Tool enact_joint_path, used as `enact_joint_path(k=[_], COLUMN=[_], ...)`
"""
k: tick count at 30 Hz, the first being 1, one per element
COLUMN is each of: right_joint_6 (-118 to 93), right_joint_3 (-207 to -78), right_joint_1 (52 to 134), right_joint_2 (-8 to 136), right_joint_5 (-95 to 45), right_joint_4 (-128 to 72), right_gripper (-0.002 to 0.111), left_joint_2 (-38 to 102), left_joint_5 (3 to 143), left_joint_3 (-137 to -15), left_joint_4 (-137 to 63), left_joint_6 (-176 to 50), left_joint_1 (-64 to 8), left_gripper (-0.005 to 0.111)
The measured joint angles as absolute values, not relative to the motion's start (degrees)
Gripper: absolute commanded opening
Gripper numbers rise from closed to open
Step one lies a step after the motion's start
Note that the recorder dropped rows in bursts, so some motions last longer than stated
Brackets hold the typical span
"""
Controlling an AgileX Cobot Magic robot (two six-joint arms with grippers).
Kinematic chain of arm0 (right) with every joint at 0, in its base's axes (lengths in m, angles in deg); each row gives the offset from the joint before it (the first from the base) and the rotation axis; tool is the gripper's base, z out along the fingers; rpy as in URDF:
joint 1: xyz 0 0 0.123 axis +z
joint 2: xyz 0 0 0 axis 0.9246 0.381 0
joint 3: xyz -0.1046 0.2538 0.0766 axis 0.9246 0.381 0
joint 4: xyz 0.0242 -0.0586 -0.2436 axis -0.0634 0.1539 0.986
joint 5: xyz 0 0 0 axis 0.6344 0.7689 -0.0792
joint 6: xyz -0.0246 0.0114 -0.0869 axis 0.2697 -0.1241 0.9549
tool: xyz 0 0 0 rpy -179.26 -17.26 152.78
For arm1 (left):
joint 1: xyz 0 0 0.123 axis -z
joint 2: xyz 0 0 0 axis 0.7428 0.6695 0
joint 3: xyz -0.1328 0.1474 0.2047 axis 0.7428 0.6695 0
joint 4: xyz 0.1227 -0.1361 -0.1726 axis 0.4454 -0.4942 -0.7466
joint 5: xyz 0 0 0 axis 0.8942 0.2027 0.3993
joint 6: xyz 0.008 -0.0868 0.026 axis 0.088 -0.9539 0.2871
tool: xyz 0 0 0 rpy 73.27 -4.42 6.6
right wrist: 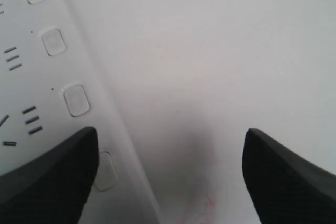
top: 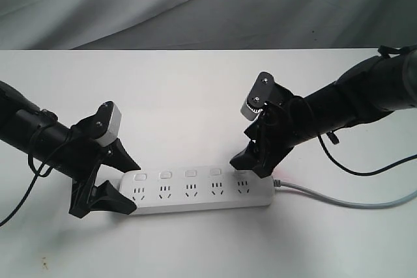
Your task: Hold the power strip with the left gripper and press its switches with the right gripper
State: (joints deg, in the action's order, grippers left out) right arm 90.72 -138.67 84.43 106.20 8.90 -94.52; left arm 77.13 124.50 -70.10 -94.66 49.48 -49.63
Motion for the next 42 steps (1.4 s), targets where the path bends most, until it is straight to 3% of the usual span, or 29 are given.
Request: enact_joint_path(k=[42], right_joint_6=[82.43], right_joint_3=[-138.78], right_joint_1=[84.21], right_joint_2=[107.25], right_joint_5=[6.95], right_joint_4=[-88.64], right_gripper=[0.07], left_joint_2=[77.13], left_joint_5=[124.5], left_joint_3=[-70.1], left_joint_4=[-94.66], left_joint_6=[49.48], left_joint_1=[-49.63], left_gripper=[0.047])
